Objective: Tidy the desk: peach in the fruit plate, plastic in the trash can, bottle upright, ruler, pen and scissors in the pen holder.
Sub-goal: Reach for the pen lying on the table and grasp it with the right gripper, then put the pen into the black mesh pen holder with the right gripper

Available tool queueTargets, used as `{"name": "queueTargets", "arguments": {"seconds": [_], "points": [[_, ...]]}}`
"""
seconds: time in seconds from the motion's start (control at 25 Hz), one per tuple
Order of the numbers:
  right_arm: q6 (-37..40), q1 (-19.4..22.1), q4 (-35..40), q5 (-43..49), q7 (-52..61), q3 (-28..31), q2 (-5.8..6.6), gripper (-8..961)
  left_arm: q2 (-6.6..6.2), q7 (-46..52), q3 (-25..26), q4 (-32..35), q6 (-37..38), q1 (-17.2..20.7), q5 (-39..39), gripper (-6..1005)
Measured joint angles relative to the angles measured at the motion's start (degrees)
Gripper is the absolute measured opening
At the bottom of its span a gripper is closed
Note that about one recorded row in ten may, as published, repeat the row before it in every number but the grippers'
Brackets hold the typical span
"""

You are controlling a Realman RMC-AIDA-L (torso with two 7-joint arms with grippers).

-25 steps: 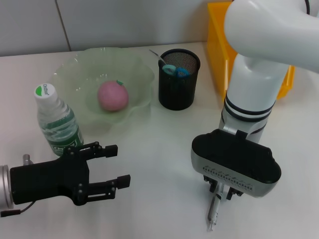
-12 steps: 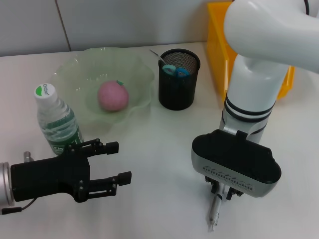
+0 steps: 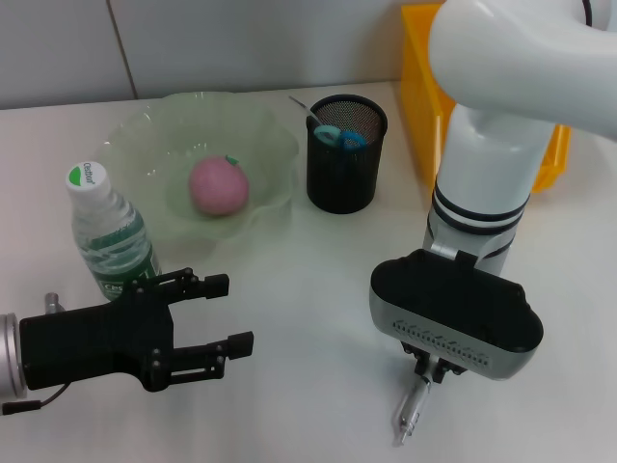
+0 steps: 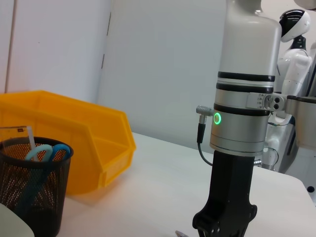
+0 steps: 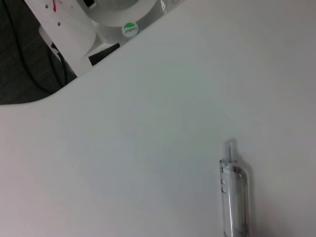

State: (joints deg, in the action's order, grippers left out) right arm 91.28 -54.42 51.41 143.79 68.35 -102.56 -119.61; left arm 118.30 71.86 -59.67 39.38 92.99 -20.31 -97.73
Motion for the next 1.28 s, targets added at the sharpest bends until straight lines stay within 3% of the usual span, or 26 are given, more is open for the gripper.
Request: {"name": "queueTargets", "arguments": {"seconds": [0.44, 0.64, 1.04, 1.28], "points": [[-0.60, 0.98, 0.95, 0.00, -0.05, 0.33, -0.02, 109, -0.03, -0.18, 0.00, 0.02, 0.00, 0.53, 0.75, 784], [0.47, 3.12, 5.84, -0.02, 0.42, 3.17, 0.04, 108, -0.14, -0.15, 0.01, 0.34, -0.01, 0.54, 0.79, 784], [10.65, 7.81, 18.37, -1.10, 4.14, 17.56, 0.28, 108, -0.36, -0.81, 3.63, 0.69, 1.37, 0.58, 0.79, 784], [17.53, 11.86, 25.45, -6.43, 5.61, 31.10, 0.45, 108, -0.21, -2.55, 6.81, 0.06, 2.93, 1.11, 0.79, 784]]}}
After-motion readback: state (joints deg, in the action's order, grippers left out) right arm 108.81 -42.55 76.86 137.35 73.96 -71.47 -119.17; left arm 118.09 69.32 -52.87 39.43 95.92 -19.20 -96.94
